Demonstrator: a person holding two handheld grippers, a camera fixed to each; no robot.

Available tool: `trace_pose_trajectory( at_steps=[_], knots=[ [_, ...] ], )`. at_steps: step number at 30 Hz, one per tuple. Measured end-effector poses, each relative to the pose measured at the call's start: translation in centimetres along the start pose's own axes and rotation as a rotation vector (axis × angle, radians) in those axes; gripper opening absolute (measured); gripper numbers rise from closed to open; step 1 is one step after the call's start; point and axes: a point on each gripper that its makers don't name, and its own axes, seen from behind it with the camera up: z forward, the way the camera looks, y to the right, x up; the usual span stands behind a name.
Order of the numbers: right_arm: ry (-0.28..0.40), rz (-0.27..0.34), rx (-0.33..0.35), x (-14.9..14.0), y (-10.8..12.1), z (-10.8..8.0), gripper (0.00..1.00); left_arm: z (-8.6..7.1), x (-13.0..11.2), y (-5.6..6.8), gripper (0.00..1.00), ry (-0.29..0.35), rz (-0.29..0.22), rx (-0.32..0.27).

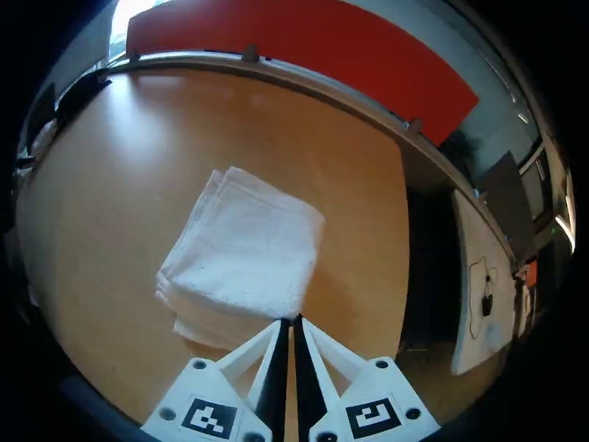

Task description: Fold towel

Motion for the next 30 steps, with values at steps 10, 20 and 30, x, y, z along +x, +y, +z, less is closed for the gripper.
trace_pose_trajectory(
  at_steps=[10,20,30],
  knots=[
    [-0.031,0.013,-0.023,-1.4,0.0,0.3,0.21,-0.1,0.1,0.2,0.94,0.003,0.001,-0.001],
    [-0.053,0.003,-0.021,-2.2,-0.2,0.3,0.81,-0.1,0.4,0.3,0.94,0.008,-0.001,-0.004],
    [-0.041,0.009,-0.019,-1.7,-0.6,0.0,0.85,-0.1,0.4,0.3,0.94,0.010,-0.004,-0.005]
  ],
)
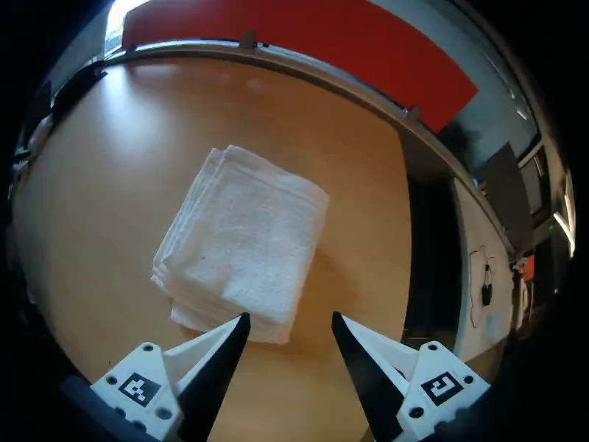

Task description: Fold towel

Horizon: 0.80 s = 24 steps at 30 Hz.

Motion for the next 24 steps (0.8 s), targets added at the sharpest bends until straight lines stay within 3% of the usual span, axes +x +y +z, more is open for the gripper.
trace_pose_trajectory(
  at_steps=[6,15,24],
  knots=[
    [0.037,0.047,0.009,0.7,-0.6,-0.5,0.86,-0.1,0.2,0.0,0.94,0.004,0.002,0.001],
    [0.109,0.207,0.032,2.6,-1.7,-0.8,0.86,-0.4,0.7,-0.2,0.94,0.012,0.003,0.004],
    [0.122,0.378,0.020,3.1,-2.2,-0.8,0.86,-0.5,1.0,-0.2,0.94,0.020,0.003,0.004]
  ],
)
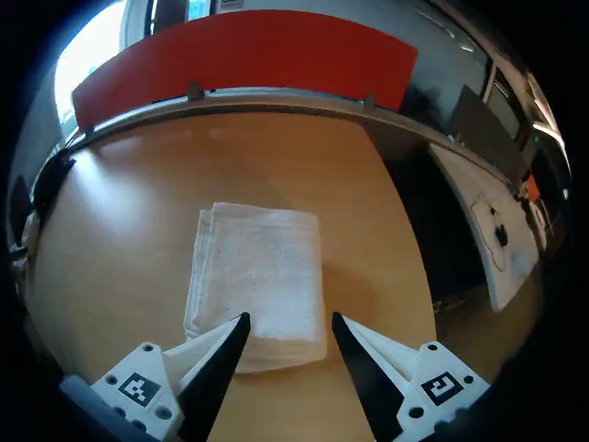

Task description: Fold towel

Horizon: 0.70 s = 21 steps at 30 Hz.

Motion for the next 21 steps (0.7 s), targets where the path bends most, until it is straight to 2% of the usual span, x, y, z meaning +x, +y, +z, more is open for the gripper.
trace_pose_trajectory(
  at_steps=[5,8,17,21],
  knots=[
    [0.013,0.111,0.016,0.5,-0.8,0.0,0.85,-0.1,0.2,0.0,0.94,0.007,-0.002,0.000],
    [0.017,0.147,0.023,0.6,-1.0,0.1,0.85,-0.1,0.3,-0.2,0.94,0.010,-0.003,0.002],
    [0.047,0.154,-0.006,0.7,-0.8,0.0,0.85,-0.1,0.4,-0.7,0.94,0.016,-0.013,0.009],
    [0.090,0.155,-0.006,1.3,-1.2,-0.2,0.85,-0.1,0.6,-0.7,0.94,0.022,-0.022,0.009]
  ],
)
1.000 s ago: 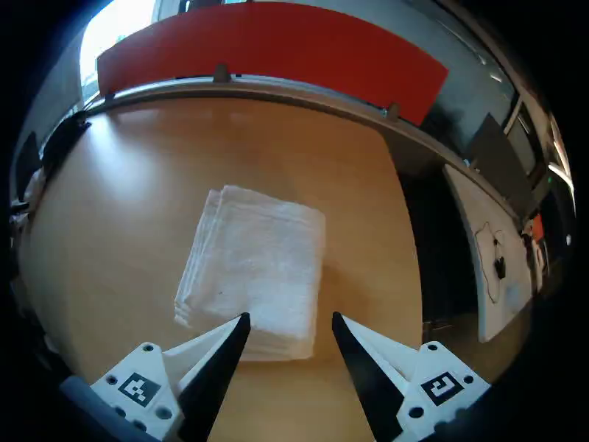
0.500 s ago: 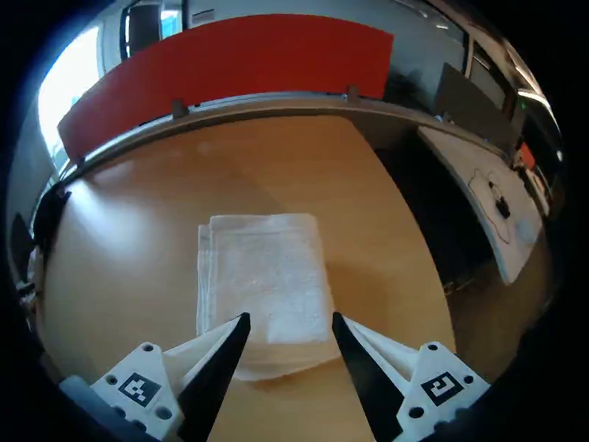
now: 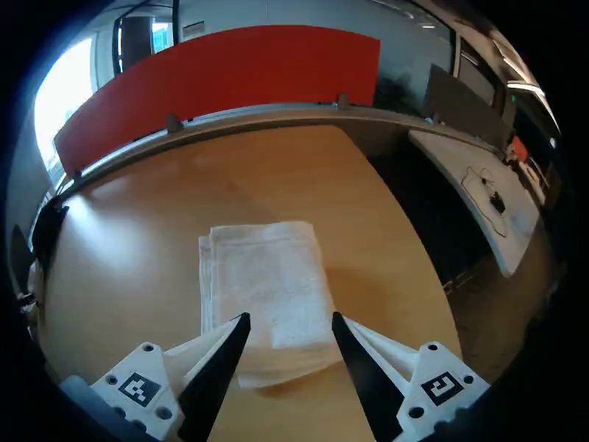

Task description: Fold towel

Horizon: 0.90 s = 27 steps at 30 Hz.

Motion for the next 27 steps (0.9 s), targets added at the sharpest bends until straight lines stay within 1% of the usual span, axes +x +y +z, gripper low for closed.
trace_pose_trajectory(
  at_steps=[8,14,21,27],
  knots=[
    [0.126,-0.020,0.006,1.7,-1.5,-0.6,0.85,0.1,0.7,-0.1,0.94,0.018,-0.008,-0.002],
    [0.239,-0.033,0.027,3.7,-3.3,-1.5,0.85,0.2,1.6,-0.2,0.94,0.038,-0.019,-0.004],
    [0.353,-0.054,0.050,5.9,-5.5,-2.5,0.85,0.4,2.7,-0.4,0.94,0.068,-0.035,-0.001],
    [0.463,-0.083,0.085,8.4,-8.3,-3.9,0.85,0.5,3.9,-0.5,0.94,0.100,-0.042,0.002]
  ],
)
